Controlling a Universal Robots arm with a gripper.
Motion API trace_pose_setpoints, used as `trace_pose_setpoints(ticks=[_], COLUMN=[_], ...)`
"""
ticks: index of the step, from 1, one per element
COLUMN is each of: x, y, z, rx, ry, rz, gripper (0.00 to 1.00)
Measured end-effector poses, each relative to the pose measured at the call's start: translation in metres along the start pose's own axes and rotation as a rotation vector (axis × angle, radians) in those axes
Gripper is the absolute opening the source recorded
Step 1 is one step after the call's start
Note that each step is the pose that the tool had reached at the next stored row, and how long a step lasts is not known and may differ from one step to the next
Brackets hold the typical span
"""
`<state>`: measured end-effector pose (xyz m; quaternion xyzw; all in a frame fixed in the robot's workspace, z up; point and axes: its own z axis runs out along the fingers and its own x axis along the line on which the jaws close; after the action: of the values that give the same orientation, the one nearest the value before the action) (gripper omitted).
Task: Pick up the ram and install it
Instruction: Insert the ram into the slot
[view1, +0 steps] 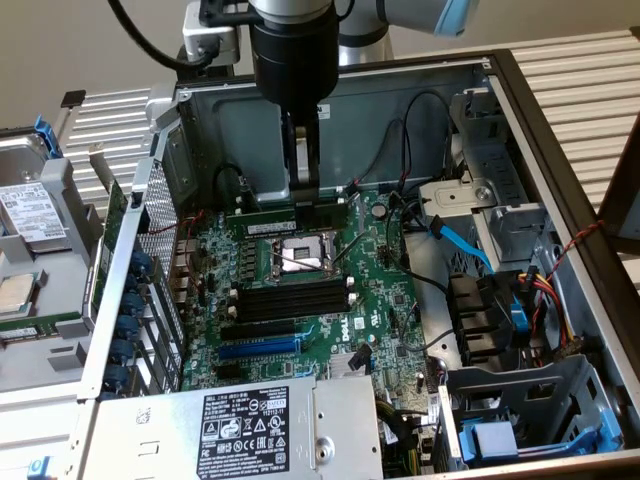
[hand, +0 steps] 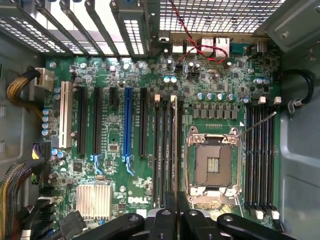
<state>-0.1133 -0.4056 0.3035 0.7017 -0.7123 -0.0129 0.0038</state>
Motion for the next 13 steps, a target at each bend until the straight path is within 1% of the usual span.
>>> trace_pose_setpoints(ticks=[6,10,11,12,13], x=[0.0001,0.0013,0.0014,0.0015,0.0015], y=[-0.0002,-0.0004,-0.0004,-0.0004,-0.0004], z=[0.0016,0.0042,0.0052,0.0056,0.006], rx=[0.0005,0.0014,0.0019,0.0026,0.0038], ry=[-0.0009,-0.0003,0.0007,0.0031,0.0072], rz=[0.035,0.035,0.035,0.035,0.035], gripper=[0.13,0.13,0.13,0.13,0.13])
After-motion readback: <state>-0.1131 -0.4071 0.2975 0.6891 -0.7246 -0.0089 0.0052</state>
